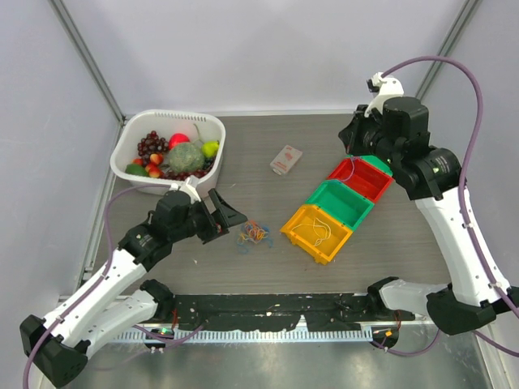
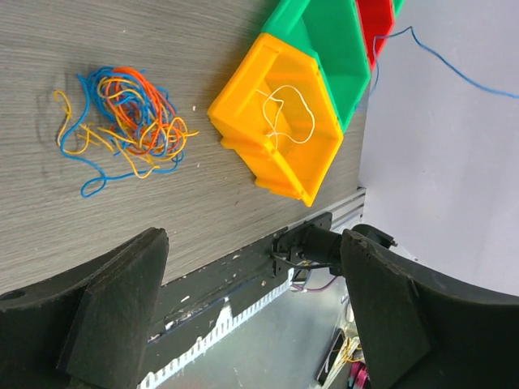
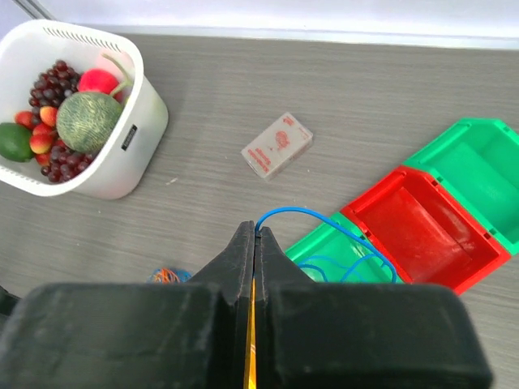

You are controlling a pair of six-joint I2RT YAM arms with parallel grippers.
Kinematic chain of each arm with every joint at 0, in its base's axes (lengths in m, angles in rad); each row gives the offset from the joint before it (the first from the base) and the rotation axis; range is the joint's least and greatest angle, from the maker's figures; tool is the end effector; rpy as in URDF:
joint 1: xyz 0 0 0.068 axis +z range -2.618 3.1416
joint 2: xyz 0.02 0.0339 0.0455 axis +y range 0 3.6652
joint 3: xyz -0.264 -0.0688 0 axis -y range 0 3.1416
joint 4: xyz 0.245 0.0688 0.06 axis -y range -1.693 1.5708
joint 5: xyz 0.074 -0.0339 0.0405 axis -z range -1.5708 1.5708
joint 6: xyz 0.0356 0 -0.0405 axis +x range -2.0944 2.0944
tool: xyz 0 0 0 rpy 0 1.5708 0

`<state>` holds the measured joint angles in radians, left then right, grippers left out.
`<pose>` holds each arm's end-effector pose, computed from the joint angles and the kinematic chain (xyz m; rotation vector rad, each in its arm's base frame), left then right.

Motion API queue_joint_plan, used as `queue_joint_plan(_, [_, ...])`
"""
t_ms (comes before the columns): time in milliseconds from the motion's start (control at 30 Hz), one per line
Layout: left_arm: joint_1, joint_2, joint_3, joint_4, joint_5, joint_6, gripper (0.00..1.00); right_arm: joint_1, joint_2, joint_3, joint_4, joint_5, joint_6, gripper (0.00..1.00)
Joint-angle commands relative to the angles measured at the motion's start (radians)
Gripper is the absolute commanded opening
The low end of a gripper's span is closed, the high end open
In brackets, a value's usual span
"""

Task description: Untangle the cables

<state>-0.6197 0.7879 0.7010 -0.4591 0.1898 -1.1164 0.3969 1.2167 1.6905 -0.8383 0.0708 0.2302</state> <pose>0.1395 -0.1078 0.2826 -0.4575 2.3181 -1.1579 0.2052 0.0833 0.4873 -0.1149 1.9468 0.3485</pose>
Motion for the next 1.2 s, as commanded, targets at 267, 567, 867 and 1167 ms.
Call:
queue_joint_plan(267, [0.002,-0.003,0.043,0.042,0.028,0.018,0.91,-0.003,-0.054,-0.308,0.143,0.061,-0.042,0.01])
queue_joint_plan(567, [0.003,-0.024,0.028,0.034,0.022,0.013,0.91,-0.001,-0.016,-0.474,0.243,0.046,-0.066,0.01])
queue_joint_plan(867, [0.003,-0.033,0.015,0.036,0.02,0.009,0.91,-0.007,0.036,-0.659,0.292,0.0,0.033,0.01])
queue_joint_plan(1167, [0.002,-0.024,-0.017,0.033,0.016,-0.002,0.88,-0.055,0.182,-0.71,0.294,-0.042,0.067,0.01])
